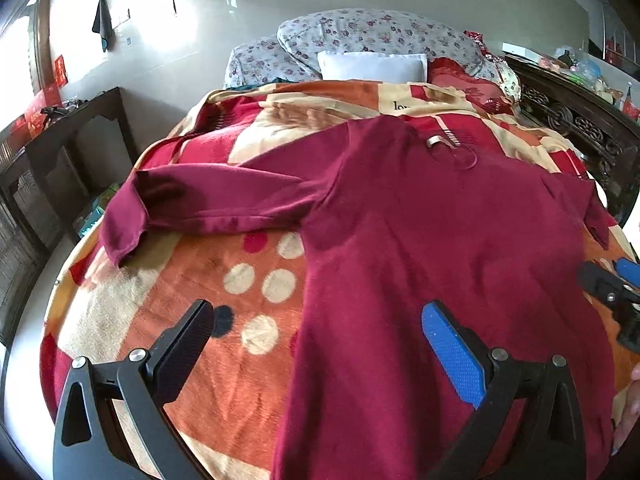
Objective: Fold small clothes
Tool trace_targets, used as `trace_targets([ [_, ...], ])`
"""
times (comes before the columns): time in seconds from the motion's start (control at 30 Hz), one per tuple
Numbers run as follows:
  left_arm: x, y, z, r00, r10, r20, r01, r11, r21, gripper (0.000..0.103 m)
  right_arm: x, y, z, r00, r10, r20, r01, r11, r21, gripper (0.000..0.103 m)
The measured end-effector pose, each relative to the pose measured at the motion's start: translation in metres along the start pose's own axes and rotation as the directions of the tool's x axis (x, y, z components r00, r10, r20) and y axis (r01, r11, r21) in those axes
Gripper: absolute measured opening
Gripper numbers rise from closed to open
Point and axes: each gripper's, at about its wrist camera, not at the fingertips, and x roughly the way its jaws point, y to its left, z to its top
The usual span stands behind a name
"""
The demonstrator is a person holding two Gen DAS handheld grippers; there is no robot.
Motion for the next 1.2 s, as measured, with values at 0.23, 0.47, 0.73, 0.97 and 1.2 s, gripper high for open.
trace_targets([
  [0.23,0.003,0.004,-0.003,1.000,0.001,-0.007,-0.002,0.999,-0.035,0.103,0.000,0.002,-0.003,1.000,-0.024,0.014,0.023,0.999,0.033,0.103],
  [0.47,0.009,0.005,-0.004,1.000,0.001,-0.017,-0.001,1.000,-0.028,0.103,0.003,0.000,-0.003,1.000,-0.031,0.003,0.031,0.999,0.044,0.103],
  [0.73,0.020,0.009,-0.003,0.999,0.007,-0.036,-0.009,0.999,-0.040,0.103,0.009,0.000,-0.003,1.000,-0.023,-0.009,0.024,0.998,0.056,0.103],
  [0.97,0.026,0.011,-0.002,0.999,0.014,-0.041,-0.015,0.999,-0.040,0.103,0.016,0.006,-0.003,1.000,-0.010,-0.022,0.011,0.999,0.034,0.103],
  [1.2,0.030,0.011,-0.001,0.999,0.020,-0.041,-0.021,0.999,-0.035,0.103,0.023,0.012,-0.002,0.999,-0.007,-0.035,0.007,1.000,0.020,0.103],
])
